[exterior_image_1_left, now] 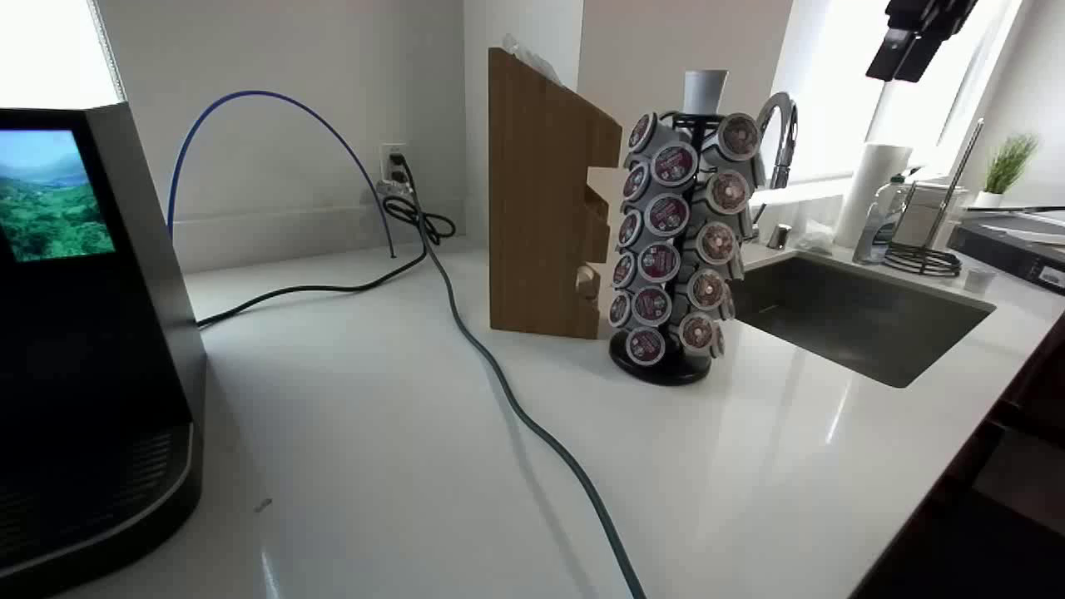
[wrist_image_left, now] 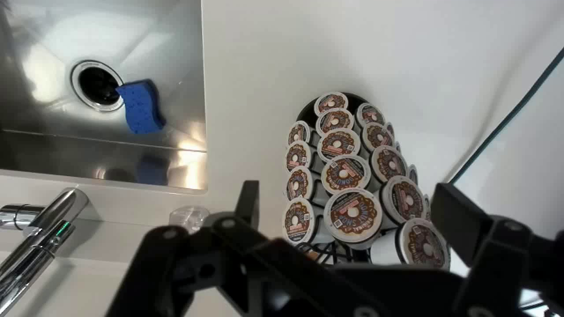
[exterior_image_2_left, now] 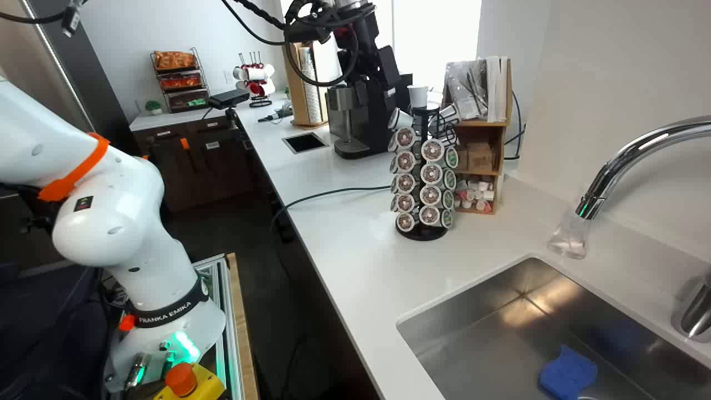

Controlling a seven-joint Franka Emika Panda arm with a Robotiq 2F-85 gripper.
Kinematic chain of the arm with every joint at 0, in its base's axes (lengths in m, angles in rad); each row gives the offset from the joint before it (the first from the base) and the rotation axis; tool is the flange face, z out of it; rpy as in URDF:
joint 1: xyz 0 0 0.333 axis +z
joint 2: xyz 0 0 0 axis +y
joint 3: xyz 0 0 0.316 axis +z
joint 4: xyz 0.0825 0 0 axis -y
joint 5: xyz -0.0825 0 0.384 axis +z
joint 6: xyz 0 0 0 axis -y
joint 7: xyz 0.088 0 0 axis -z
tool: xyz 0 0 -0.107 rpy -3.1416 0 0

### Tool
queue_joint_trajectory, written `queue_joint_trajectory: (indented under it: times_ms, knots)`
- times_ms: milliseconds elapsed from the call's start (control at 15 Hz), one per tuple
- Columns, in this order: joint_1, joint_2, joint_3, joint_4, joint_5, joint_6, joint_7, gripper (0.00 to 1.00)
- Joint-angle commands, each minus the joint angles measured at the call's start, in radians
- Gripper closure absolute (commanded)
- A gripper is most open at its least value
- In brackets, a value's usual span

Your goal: Remove the container from the top of the rack and put inside a slot in the rack

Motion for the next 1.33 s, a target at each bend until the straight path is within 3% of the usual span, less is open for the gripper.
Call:
queue_joint_trajectory:
  times_ms: [0,267,667,1267]
  knots:
    - [-0.001,0.001,0.001,0.002,0.001,-0.002,0.000,0.00]
    - [-0.001,0.001,0.001,0.002,0.001,-0.002,0.000,0.00]
    - [0.002,0.053,0.068,0.055,-0.005,0.050,0.118,0.00]
    - [0.002,0.201,0.133,0.175,-0.025,0.126,0.249,0.00]
